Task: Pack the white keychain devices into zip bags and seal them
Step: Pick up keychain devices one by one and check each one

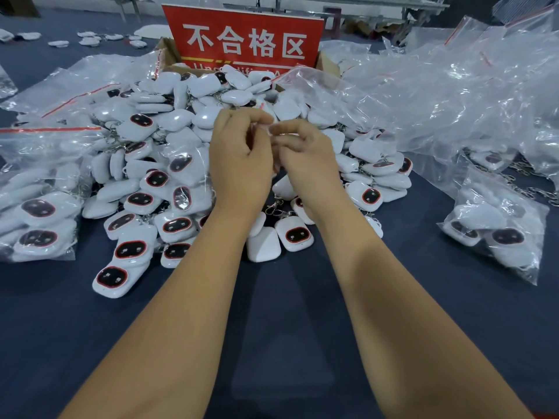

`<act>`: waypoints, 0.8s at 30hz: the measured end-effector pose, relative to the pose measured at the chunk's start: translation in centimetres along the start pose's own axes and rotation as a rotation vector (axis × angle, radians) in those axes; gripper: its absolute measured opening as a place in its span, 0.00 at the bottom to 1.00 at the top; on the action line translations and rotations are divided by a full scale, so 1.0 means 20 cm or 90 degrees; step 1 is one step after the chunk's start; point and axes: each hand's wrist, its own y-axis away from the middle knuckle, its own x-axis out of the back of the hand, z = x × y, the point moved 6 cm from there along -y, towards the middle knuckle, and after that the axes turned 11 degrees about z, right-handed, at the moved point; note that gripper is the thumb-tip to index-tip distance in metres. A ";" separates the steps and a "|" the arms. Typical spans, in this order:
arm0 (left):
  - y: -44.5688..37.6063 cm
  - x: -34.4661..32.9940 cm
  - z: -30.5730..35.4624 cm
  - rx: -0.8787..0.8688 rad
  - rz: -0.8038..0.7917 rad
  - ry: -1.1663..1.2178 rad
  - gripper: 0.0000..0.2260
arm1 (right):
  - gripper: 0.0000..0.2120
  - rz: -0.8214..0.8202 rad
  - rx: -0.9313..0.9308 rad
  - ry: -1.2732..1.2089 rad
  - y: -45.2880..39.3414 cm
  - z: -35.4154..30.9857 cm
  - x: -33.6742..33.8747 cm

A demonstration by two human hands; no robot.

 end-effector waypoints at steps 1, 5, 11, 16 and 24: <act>-0.02 0.01 -0.03 0.031 0.019 0.010 0.10 | 0.11 0.043 -0.004 0.013 -0.02 0.00 0.03; -0.07 0.07 -0.12 0.158 0.110 0.080 0.11 | 0.10 0.134 0.007 0.134 -0.06 0.01 0.14; -0.08 0.07 -0.16 0.202 0.107 0.092 0.13 | 0.11 0.076 0.084 0.344 -0.06 0.04 0.12; -0.08 0.06 -0.17 0.231 0.082 0.130 0.12 | 0.11 -0.106 0.200 0.493 0.02 0.06 -0.03; -0.06 -0.01 -0.19 0.244 -0.025 0.106 0.14 | 0.14 -0.186 0.278 0.701 0.03 0.11 -0.09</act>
